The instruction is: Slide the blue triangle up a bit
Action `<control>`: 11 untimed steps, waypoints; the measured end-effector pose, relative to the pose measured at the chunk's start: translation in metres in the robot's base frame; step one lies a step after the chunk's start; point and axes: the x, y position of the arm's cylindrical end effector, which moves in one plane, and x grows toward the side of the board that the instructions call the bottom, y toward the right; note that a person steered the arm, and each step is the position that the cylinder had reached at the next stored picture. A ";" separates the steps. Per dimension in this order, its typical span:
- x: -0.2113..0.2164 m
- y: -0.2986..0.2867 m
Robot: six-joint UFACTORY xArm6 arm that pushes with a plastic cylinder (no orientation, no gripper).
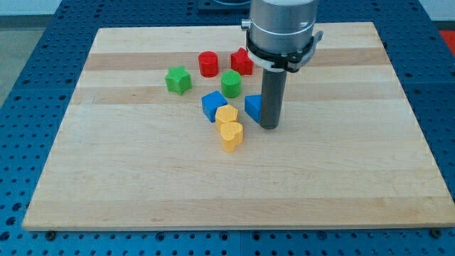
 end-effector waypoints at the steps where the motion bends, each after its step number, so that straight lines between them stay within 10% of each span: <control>1: 0.000 -0.015; 11: 0.006 -0.035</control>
